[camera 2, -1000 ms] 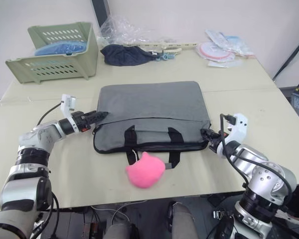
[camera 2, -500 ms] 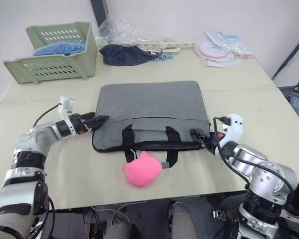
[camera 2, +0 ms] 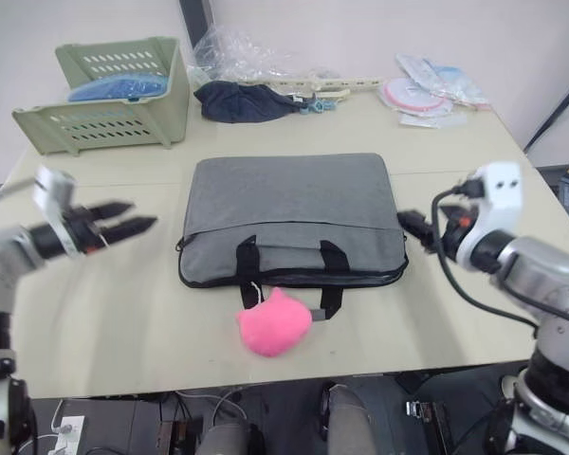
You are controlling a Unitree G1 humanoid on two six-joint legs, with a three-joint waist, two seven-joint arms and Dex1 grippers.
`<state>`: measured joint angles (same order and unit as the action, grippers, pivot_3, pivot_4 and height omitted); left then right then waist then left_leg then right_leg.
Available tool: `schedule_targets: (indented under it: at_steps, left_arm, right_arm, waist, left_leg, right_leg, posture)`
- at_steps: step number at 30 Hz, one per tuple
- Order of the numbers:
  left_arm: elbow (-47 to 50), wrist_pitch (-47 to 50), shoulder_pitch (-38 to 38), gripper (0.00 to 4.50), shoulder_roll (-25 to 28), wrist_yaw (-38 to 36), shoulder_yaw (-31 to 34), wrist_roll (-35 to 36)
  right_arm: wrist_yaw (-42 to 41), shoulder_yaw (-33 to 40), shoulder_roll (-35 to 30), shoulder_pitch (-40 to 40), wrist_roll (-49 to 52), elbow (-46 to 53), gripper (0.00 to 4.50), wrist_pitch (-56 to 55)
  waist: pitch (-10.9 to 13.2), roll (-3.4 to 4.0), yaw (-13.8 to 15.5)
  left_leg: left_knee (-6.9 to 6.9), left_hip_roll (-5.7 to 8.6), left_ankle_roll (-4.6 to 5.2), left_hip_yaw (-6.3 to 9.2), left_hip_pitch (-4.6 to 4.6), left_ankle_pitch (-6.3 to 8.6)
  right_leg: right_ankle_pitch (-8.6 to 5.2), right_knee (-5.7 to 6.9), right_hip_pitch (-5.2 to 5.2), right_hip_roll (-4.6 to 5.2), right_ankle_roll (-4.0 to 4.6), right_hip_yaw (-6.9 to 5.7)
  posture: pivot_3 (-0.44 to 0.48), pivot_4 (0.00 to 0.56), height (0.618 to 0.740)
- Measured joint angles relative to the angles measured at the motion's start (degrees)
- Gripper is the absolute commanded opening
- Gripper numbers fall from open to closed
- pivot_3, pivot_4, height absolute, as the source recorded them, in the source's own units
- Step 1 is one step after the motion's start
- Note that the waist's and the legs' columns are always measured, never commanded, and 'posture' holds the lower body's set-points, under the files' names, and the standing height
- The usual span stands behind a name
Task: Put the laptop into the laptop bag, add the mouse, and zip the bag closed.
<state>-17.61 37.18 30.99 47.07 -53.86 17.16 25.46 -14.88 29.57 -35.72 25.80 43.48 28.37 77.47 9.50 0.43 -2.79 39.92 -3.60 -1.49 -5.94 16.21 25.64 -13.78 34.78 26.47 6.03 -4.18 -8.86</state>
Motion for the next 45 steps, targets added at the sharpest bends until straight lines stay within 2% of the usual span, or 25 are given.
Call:
schedule_targets:
  at_steps: [4,7,8,9,10,14,15,17,18,23,25,28,33,39,45]
  left_arm:
    - [4.9,-0.9,3.0,4.50,1.3,-1.2,1.5,1.9]
    - [6.4,-0.7,6.2,4.50,-0.3,-2.3,1.2,4.0]
    - [6.3,-0.8,8.3,4.12,-2.3,-2.7,0.2,4.7]
    - [6.1,-0.9,8.8,4.00,-2.7,-2.8,-0.1,4.7]
    - [5.5,-1.4,10.6,3.64,-4.4,-3.4,-1.5,5.1]
    - [-0.5,-6.0,15.9,1.91,-8.8,-5.8,-5.4,3.6]
    - [-3.1,-8.1,17.3,1.56,-11.0,-7.5,-7.5,3.0]
    - [-9.3,-12.1,21.4,0.49,-15.4,-10.1,-10.7,1.1]
    - [-11.5,-13.7,23.2,0.15,-17.1,-11.1,-11.9,0.7]
    - [-21.8,-19.6,27.9,0.06,-20.7,-15.1,-13.6,-1.4]
    - [-29.7,-24.5,30.3,0.06,-23.1,-16.0,-14.7,-4.1]
    - [-39.8,-31.1,33.0,0.06,-26.8,-16.3,-16.1,-8.1]
    - [-50.1,-39.0,34.1,0.06,-29.9,-14.8,-16.3,-12.6]
    - [-54.7,-44.2,34.9,0.06,-32.5,-11.9,-15.9,-16.2]
    - [-55.1,-45.8,34.9,0.06,-33.4,-10.8,-15.5,-18.0]
  right_arm:
    - [-1.9,-1.1,-1.9,0.7,0.6,1.8,4.39,-2.0]
    - [-3.7,-4.2,-2.6,-0.5,0.7,2.2,4.39,-2.8]
    - [-4.7,-5.6,-3.2,-1.4,0.7,2.5,4.45,-3.6]
    - [-4.8,-5.9,-3.4,-1.5,0.7,2.5,4.45,-3.7]
    - [-5.2,-6.5,-4.2,-1.5,0.7,2.7,4.45,-4.0]
    - [-5.2,-6.9,-4.1,-1.7,1.1,3.6,4.45,-4.2]
    - [-5.2,-7.1,-4.1,-1.8,1.8,4.9,4.45,-4.2]
    - [-4.9,-7.0,-3.4,-3.0,2.8,6.9,4.45,-4.0]
    - [-4.7,-7.2,-2.5,-3.2,3.3,7.7,4.45,-3.8]
    - [-3.1,-7.0,-1.5,-5.2,4.3,9.8,4.45,-3.5]
    - [-2.0,-6.6,-0.9,-6.8,4.6,11.0,4.45,-3.4]
    - [-0.7,-6.8,0.2,-8.8,5.7,14.0,4.45,-3.2]
    - [0.8,-6.9,0.8,-11.4,7.4,17.1,4.45,-3.1]
    - [3.4,-6.7,3.6,-11.8,13.4,18.7,4.45,-2.2]
    - [6.6,-6.6,4.2,-14.1,22.2,17.6,4.45,-2.1]
  waist:
    - [0.0,-0.02,0.7]
    - [0.0,-0.02,1.3]
    - [0.0,-0.03,1.5]
    - [0.0,-0.03,1.5]
    - [0.0,-0.04,1.3]
    - [0.0,-0.05,1.3]
    - [0.0,-0.06,1.2]
    - [0.1,-0.16,1.2]
    - [0.1,-0.17,1.3]
    - [0.1,-0.18,1.3]
    - [0.1,-0.20,1.3]
    - [0.1,-0.22,1.5]
    - [0.1,-0.27,1.4]
    - [0.1,-0.27,1.7]
    - [0.1,-0.28,2.3]
  left_leg:
    - [-0.08,0.01,0.00,-0.03,-0.01,0.00]
    - [-0.05,0.05,0.04,-0.09,0.03,0.02]
    - [0.02,0.10,0.05,-0.07,0.03,0.03]
    - [0.04,0.10,0.06,-0.07,0.03,0.03]
    - [0.04,0.11,0.06,-0.06,0.04,0.03]
    - [0.04,0.11,0.06,-0.06,0.05,0.03]
    - [0.04,0.11,0.06,-0.06,0.03,0.03]
    - [0.06,0.11,0.07,-0.03,0.04,0.02]
    - [0.09,0.11,0.08,-0.01,0.03,0.02]
    - [0.09,0.13,0.14,0.04,-0.01,0.03]
    - [0.10,0.13,0.14,0.13,-0.02,0.03]
    - [0.11,0.27,0.23,0.23,0.00,0.04]
    - [0.08,0.56,0.48,0.38,0.01,0.01]
    - [0.11,0.69,0.64,0.54,0.00,-0.01]
    - [0.10,0.71,0.70,0.53,-0.01,0.00]
  right_leg:
    - [0.00,-0.04,-0.11,0.00,0.01,-0.01]
    - [0.00,-0.14,-0.18,0.03,0.00,0.00]
    - [0.01,-0.10,-0.17,0.07,-0.01,-0.02]
    - [0.01,-0.11,-0.17,0.07,-0.01,-0.02]
    - [0.01,-0.10,-0.19,0.06,-0.02,-0.02]
    - [0.01,-0.06,-0.27,0.06,-0.01,-0.03]
    - [0.01,-0.08,-0.36,0.06,-0.01,-0.03]
    - [0.01,-0.10,-0.39,0.05,-0.02,-0.05]
    - [0.01,-0.10,-0.44,0.06,-0.02,-0.06]
    - [0.01,-0.14,-0.52,0.08,-0.02,-0.09]
    - [0.01,-0.16,-0.59,0.09,-0.02,-0.15]
    - [0.01,-0.20,-0.65,0.21,-0.02,-0.22]
    - [0.06,-0.26,-0.72,0.47,-0.10,-0.25]
    - [0.19,-0.46,-0.92,0.61,-0.33,-0.30]
    - [0.24,-0.61,-1.00,0.60,-0.41,-0.32]
  posture:
    - [0.000,0.150,0.740]
    - [0.000,0.150,0.740]
    - [0.000,0.150,0.740]
    - [0.000,0.150,0.740]
    - [0.000,0.150,0.740]
    - [0.000,0.150,0.740]
    - [0.000,0.150,0.740]
    - [0.000,0.150,0.740]
    - [0.000,0.150,0.740]
    - [0.000,0.150,0.740]
    - [0.000,0.150,0.740]
    - [0.000,0.150,0.740]
    - [0.000,0.150,0.740]
    - [0.000,0.150,0.740]
    - [0.000,0.150,0.740]
